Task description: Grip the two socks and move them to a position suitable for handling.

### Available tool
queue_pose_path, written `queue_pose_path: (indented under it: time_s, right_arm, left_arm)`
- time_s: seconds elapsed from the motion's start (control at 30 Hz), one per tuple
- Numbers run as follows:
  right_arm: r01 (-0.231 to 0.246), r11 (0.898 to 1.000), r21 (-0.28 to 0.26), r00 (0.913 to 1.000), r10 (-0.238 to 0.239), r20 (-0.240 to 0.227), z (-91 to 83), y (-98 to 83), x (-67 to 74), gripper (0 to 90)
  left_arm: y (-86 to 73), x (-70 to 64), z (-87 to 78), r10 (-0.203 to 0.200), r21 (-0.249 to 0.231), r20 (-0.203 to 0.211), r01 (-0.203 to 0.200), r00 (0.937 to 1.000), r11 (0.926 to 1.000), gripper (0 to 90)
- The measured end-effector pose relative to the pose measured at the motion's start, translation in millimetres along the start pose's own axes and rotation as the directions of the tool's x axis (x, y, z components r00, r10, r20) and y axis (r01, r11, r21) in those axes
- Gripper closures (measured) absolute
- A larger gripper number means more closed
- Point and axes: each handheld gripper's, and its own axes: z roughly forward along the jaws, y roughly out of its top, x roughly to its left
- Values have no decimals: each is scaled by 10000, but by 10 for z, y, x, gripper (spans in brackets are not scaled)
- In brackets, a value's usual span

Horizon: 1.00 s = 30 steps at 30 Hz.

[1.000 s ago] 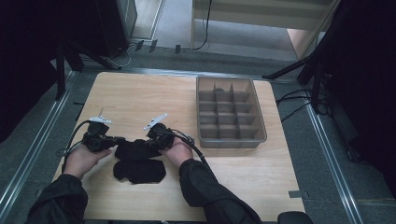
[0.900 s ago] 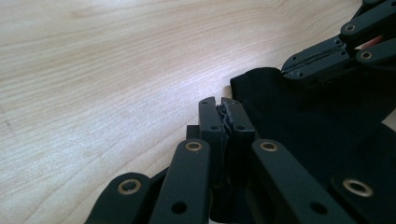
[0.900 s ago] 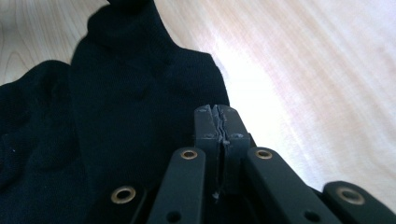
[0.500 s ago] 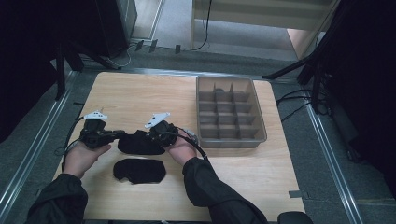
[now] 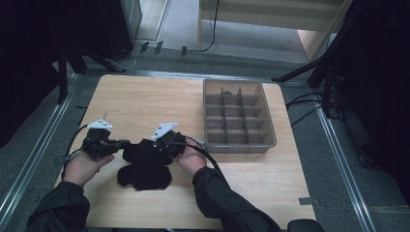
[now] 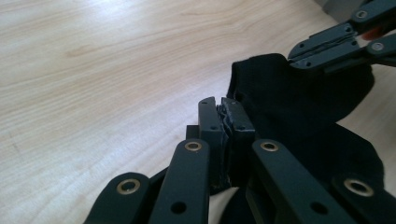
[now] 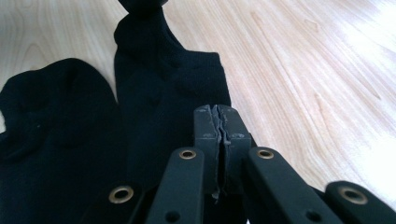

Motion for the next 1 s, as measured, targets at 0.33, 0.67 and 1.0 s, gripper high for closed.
queue_pose_path:
  time_s: [0.33,0.67,1.0]
  right_arm:
    - [28,9997,-229,9998,-33,-214,-111,-51,103,865]
    - [77,9993,-361,9984,-97,-565,-214,-89,247,858]
    - [46,9990,-447,9955,-88,-943,-311,-131,386,830]
  left_arm:
    - [-36,-142,-80,485,22,16,-485,9988,9988,870]
    - [-132,-244,-222,608,-55,127,-607,9981,9981,869]
    - [-294,-347,-331,623,279,448,-635,9971,9976,862]
